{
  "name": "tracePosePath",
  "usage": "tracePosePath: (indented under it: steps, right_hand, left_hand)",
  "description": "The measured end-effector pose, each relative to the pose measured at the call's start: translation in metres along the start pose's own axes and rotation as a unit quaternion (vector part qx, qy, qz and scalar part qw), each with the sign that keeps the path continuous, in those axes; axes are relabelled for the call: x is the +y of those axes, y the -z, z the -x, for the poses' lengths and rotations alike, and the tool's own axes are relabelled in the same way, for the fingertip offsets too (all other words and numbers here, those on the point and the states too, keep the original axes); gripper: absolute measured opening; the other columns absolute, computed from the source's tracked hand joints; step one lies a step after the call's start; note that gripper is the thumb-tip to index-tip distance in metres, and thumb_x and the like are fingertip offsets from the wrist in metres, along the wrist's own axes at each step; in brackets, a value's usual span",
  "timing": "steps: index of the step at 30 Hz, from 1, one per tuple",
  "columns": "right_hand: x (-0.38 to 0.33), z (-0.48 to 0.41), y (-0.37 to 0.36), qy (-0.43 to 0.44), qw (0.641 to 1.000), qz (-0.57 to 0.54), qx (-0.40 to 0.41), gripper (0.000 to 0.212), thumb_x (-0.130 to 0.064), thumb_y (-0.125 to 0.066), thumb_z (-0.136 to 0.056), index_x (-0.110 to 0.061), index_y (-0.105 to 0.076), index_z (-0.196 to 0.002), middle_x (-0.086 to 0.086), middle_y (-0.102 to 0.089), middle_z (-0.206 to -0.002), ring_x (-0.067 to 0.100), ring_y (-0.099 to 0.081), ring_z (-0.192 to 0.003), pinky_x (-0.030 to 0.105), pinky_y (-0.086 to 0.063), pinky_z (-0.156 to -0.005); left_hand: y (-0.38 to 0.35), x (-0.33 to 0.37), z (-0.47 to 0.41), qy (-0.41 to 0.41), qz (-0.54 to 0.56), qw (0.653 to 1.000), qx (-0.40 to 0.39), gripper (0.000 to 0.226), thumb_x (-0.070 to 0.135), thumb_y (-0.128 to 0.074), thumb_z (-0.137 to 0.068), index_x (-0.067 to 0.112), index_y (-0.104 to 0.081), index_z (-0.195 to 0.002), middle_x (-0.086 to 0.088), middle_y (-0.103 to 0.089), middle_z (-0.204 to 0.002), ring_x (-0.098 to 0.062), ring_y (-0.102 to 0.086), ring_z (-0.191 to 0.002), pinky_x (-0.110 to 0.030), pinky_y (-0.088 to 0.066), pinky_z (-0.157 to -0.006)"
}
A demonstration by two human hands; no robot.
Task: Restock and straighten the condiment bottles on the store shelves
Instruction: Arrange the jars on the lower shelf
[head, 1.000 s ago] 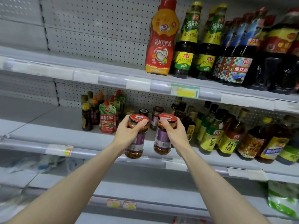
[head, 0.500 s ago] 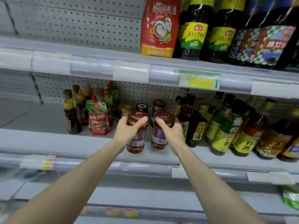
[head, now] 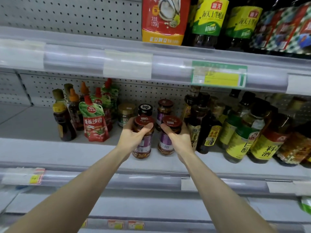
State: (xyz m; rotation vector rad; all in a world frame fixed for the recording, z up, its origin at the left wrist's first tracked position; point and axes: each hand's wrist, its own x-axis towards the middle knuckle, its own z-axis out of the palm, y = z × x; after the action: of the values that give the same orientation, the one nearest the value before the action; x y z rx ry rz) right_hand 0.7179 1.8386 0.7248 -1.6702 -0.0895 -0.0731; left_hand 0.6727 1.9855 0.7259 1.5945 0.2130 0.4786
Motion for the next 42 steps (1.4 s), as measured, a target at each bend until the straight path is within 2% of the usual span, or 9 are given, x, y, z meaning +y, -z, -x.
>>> tracePosePath:
  steps: [4,11,18,23,30,32,35,38,42]
  right_hand:
    - [0.009,-0.003,-0.005,-0.002,1.0,0.019,0.008,0.072,-0.043,-0.081,-0.072,-0.025,-0.05,-0.134,-0.003,-0.059,-0.13,0.021,-0.053,-0.121,0.04,-0.042,-0.107]
    - [0.014,-0.007,-0.006,-0.005,1.0,0.012,0.013,0.071,-0.04,-0.077,-0.077,-0.024,-0.045,-0.139,-0.002,-0.056,-0.133,0.021,-0.049,-0.123,0.03,-0.037,-0.102]
    - [0.014,-0.001,-0.005,-0.034,0.999,-0.03,-0.027,0.068,-0.048,-0.063,-0.088,-0.028,-0.035,-0.147,-0.003,-0.047,-0.145,0.021,-0.042,-0.132,0.03,-0.03,-0.103]
    - [0.014,0.012,-0.006,-0.052,0.997,-0.048,-0.022,0.056,-0.045,-0.049,-0.097,-0.022,-0.037,-0.146,0.001,-0.048,-0.143,0.02,-0.045,-0.126,0.031,-0.034,-0.102]
    - [0.024,0.034,-0.002,-0.036,0.999,-0.02,0.005,0.06,-0.047,-0.048,-0.097,-0.014,-0.036,-0.145,0.0,-0.045,-0.142,0.016,-0.043,-0.126,0.04,-0.035,-0.111]
    - [0.024,0.039,-0.003,-0.017,1.0,-0.007,0.021,0.071,-0.059,-0.048,-0.09,-0.015,-0.037,-0.144,0.003,-0.045,-0.144,0.021,-0.043,-0.131,0.045,-0.035,-0.112]
    - [0.025,0.04,-0.003,-0.008,1.0,0.004,0.02,0.083,-0.069,-0.047,-0.08,-0.016,-0.037,-0.144,0.005,-0.045,-0.143,0.023,-0.043,-0.131,0.047,-0.035,-0.111]
    - [0.023,0.032,-0.002,-0.026,1.0,-0.002,0.005,0.069,-0.053,-0.049,-0.094,-0.014,-0.032,-0.147,0.005,-0.042,-0.147,0.023,-0.041,-0.134,0.045,-0.033,-0.113]
    - [0.023,0.028,-0.003,-0.009,1.0,-0.017,0.008,0.065,-0.047,-0.059,-0.091,-0.02,-0.036,-0.146,-0.004,-0.049,-0.14,0.018,-0.046,-0.129,0.038,-0.038,-0.109]
  left_hand:
    - [0.0,-0.006,-0.002,-0.006,-0.004,1.0,-0.004,0.037,0.023,-0.074,-0.082,0.021,-0.058,-0.116,0.015,-0.065,-0.1,0.013,-0.059,-0.086,-0.002,-0.045,-0.068]
    - [0.007,-0.015,-0.006,0.002,-0.009,1.0,-0.01,0.041,0.026,-0.074,-0.082,0.022,-0.058,-0.12,0.013,-0.066,-0.104,0.009,-0.06,-0.091,-0.003,-0.047,-0.07]
    - [0.009,-0.019,-0.003,0.003,-0.005,1.0,-0.015,0.047,0.025,-0.07,-0.086,0.018,-0.052,-0.129,0.013,-0.064,-0.106,0.005,-0.059,-0.096,-0.002,-0.045,-0.068]
    - [0.008,-0.018,0.005,0.007,0.001,0.999,-0.032,0.05,0.031,-0.062,-0.091,0.021,-0.043,-0.136,0.008,-0.06,-0.116,0.001,-0.056,-0.102,-0.008,-0.042,-0.078]
    - [0.016,-0.021,0.017,0.002,0.004,0.999,-0.047,0.042,0.036,-0.052,-0.096,0.026,-0.042,-0.136,0.006,-0.057,-0.127,-0.01,-0.053,-0.118,-0.033,-0.04,-0.106]
    - [0.017,-0.024,0.017,0.009,0.007,0.999,-0.043,0.048,0.039,-0.052,-0.096,0.023,-0.041,-0.139,0.003,-0.056,-0.133,-0.012,-0.053,-0.121,-0.037,-0.04,-0.109]
    - [0.018,-0.027,0.017,0.014,0.009,0.999,-0.041,0.053,0.042,-0.053,-0.095,0.021,-0.04,-0.142,0.002,-0.056,-0.134,-0.013,-0.053,-0.122,-0.04,-0.041,-0.109]
    - [0.018,-0.027,0.017,0.006,0.017,0.999,-0.043,0.051,0.042,-0.054,-0.095,0.021,-0.043,-0.14,0.002,-0.057,-0.132,-0.012,-0.055,-0.119,-0.034,-0.043,-0.105]
    - [0.018,-0.026,0.018,-0.004,0.019,0.999,-0.035,0.046,0.04,-0.054,-0.095,0.023,-0.045,-0.136,0.003,-0.058,-0.128,-0.01,-0.056,-0.116,-0.025,-0.044,-0.094]
